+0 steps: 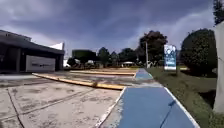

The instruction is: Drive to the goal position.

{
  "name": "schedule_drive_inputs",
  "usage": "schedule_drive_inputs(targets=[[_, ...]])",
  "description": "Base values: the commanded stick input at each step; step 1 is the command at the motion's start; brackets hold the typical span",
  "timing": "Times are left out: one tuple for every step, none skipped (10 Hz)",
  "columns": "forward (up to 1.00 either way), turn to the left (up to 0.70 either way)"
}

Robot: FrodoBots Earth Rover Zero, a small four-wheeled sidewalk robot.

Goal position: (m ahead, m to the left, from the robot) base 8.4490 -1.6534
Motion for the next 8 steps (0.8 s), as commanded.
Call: schedule_drive_inputs(targets=[[0.0,-0.24],[0.0,-0.7],[0.0,-0.7],[0.0,-0.7],[0.0,-0.7],[0.0,-0.7],[0.0,-0.31],[0.0,0.0]])
